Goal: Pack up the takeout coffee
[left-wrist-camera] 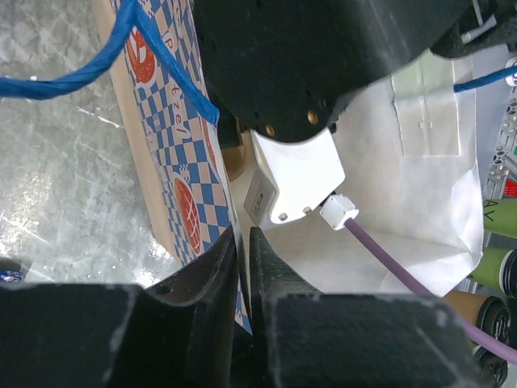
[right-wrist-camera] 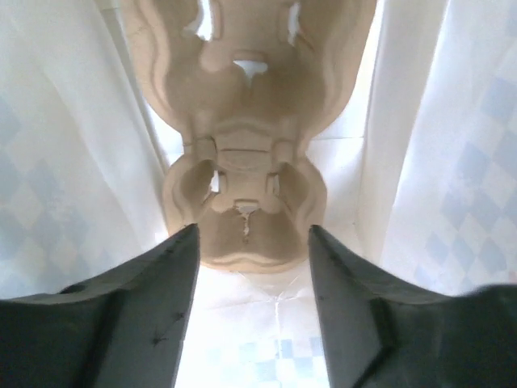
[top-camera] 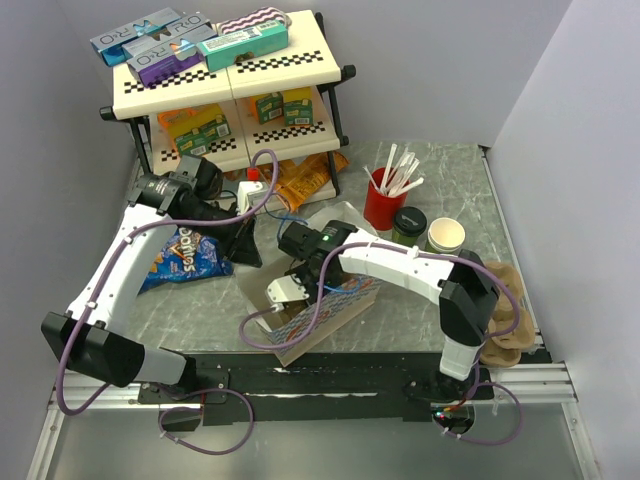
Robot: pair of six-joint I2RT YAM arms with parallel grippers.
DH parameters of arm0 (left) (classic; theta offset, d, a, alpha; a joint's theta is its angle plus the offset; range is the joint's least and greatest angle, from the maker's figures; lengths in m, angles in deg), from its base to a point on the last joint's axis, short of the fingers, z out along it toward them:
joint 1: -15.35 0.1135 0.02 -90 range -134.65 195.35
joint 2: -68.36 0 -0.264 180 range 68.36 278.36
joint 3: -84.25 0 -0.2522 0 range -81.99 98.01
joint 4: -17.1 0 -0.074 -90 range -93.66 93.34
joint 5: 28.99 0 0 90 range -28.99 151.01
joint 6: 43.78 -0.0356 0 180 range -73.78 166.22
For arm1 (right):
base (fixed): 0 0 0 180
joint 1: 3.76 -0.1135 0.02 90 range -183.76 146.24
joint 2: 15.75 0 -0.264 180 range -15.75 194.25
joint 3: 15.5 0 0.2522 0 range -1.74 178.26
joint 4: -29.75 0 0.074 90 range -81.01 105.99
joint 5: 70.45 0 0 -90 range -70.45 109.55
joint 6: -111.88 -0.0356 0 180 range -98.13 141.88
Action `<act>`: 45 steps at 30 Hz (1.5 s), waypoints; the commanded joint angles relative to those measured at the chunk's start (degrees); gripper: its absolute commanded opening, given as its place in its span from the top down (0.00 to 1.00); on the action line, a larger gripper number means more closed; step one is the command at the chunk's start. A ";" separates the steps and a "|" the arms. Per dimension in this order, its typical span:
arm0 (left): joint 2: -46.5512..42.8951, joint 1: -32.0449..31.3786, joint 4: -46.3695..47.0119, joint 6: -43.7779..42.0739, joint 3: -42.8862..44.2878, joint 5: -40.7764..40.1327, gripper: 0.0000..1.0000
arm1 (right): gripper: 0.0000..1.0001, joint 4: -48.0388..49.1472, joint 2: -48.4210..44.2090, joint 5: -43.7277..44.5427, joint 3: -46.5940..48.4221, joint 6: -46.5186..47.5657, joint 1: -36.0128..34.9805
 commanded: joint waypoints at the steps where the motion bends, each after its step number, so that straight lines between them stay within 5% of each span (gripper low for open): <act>1: -0.01 -0.33 0.65 -0.89 0.82 -0.32 0.83 | 0.24 1.39 -4.32 -1.62 -1.95 1.85 1.63; 9: -0.98 -0.33 2.32 -0.27 0.38 -3.13 0.83 | 0.10 -3.26 -10.03 -8.12 3.31 -0.87 4.89; 11: -1.07 -0.33 2.77 -0.36 0.82 -3.83 0.83 | 0.00 -3.88 -12.67 -9.62 5.25 -2.45 5.77; 20: 0.34 -0.33 -0.12 -7.10 4.16 -6.64 0.87 | 0.00 7.07 -26.55 -12.26 8.94 -13.41 7.96; 28: -3.43 -0.33 -1.37 -14.41 2.24 -16.82 0.99 | 0.00 14.40 -28.41 -16.83 15.80 -34.08 25.95; 38: -8.19 -0.33 -1.37 -27.95 -2.96 -25.73 0.99 | 0.09 16.07 -27.80 -15.60 4.73 -36.39 38.10; 40: -7.66 -0.33 -1.28 -27.87 -2.09 -24.24 0.94 | 0.10 14.85 -27.09 -16.04 3.94 -36.03 41.18; 45: -6.60 -0.33 -0.93 -24.71 -0.76 -19.49 0.64 | 0.08 7.64 -22.35 -15.08 4.55 -35.42 44.79</act>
